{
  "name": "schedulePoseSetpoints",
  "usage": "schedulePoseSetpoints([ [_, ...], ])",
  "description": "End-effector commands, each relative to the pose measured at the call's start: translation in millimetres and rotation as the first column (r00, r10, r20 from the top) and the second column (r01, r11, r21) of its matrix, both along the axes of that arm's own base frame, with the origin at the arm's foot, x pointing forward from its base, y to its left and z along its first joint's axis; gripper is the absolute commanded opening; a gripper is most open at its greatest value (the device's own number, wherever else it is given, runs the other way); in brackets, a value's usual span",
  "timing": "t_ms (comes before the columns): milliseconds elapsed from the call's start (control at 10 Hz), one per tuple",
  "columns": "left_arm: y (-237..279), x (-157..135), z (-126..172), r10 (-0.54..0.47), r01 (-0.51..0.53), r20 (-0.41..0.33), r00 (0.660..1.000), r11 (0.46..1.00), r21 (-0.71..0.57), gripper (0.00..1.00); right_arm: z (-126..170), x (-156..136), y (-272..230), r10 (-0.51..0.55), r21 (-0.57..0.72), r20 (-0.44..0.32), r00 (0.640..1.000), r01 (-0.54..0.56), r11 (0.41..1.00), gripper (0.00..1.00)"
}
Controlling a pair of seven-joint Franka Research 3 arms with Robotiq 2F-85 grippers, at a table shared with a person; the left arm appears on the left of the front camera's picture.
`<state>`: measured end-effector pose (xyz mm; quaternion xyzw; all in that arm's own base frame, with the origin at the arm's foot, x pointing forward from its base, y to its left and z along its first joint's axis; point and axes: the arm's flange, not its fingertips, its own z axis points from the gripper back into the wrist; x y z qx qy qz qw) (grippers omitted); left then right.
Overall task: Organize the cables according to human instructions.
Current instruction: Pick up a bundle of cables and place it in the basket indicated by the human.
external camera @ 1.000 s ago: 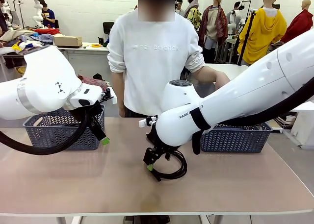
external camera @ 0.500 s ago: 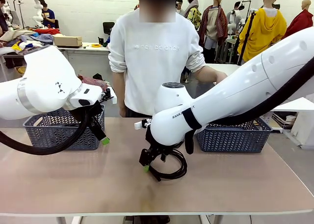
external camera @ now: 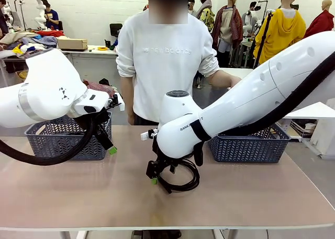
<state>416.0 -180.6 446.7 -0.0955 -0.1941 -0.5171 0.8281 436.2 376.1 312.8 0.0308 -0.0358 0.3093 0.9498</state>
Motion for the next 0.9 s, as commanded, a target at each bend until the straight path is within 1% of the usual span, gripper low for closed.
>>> schedulePoseSetpoints([
  [0, 1.0, 2.5, 1.0, 0.005, -0.005, 0.002, 1.000, 1.000, 0.000, 1.00, -0.9, 4.4, 11.6, -0.026, -0.040, 0.013, 1.000, 0.027, 0.999, 0.96],
  [600, 1.0, 2.5, 1.0, 0.005, -0.005, 0.002, 1.000, 1.000, 0.000, 1.00, -6.0, 5.3, 17.6, -0.018, -0.047, -0.007, 1.000, 0.018, 0.999, 0.43],
  [800, 1.0, 2.5, 1.0, 0.005, -0.005, 0.002, 1.000, 1.000, 0.000, 1.00, -6.6, 5.5, 19.4, -0.018, -0.047, -0.003, 1.000, 0.018, 0.999, 0.25],
])
